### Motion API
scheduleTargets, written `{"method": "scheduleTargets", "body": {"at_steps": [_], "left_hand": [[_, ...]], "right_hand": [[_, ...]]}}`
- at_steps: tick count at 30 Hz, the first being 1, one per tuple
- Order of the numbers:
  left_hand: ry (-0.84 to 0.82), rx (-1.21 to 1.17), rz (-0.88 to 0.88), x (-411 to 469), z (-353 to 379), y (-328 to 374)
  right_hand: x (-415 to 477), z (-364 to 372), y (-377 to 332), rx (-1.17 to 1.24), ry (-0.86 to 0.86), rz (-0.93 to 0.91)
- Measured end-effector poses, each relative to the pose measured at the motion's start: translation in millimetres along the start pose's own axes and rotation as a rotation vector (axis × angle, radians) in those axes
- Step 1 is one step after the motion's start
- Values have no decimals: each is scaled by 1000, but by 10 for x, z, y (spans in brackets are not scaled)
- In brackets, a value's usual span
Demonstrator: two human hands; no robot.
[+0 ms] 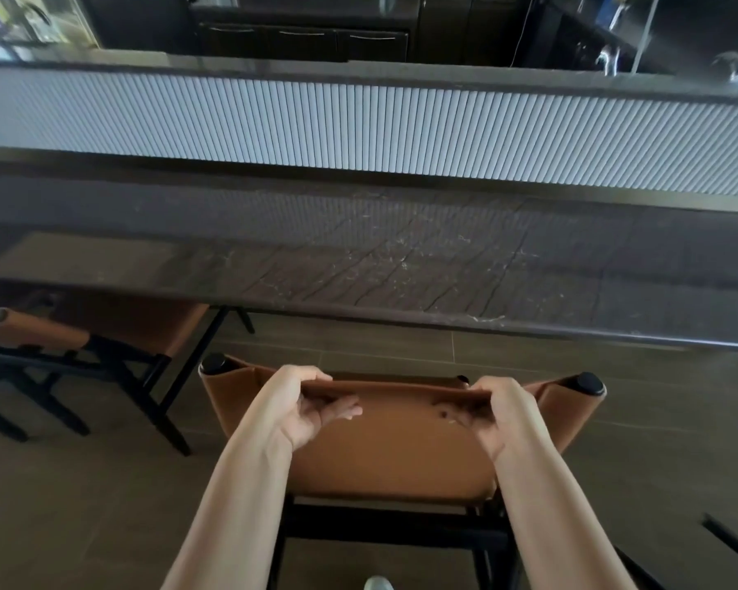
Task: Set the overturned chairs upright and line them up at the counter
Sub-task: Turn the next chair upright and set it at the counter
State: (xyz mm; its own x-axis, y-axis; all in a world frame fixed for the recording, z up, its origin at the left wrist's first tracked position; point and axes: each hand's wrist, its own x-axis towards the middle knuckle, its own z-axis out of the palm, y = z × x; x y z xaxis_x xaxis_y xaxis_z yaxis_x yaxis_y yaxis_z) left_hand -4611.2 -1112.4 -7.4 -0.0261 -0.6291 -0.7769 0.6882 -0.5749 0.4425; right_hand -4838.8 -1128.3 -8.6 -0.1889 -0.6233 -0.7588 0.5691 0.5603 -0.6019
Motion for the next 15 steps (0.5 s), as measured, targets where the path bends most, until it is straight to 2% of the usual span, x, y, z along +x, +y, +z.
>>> {"method": "scheduleTargets", "body": {"at_steps": [7, 15], "left_hand": [[-14, 32, 28, 64, 114, 226], [-31, 60, 54, 297, 16, 949]], "right_hand": [[81, 193, -112, 34, -10, -40], [146, 950, -88, -18, -10, -138]]}}
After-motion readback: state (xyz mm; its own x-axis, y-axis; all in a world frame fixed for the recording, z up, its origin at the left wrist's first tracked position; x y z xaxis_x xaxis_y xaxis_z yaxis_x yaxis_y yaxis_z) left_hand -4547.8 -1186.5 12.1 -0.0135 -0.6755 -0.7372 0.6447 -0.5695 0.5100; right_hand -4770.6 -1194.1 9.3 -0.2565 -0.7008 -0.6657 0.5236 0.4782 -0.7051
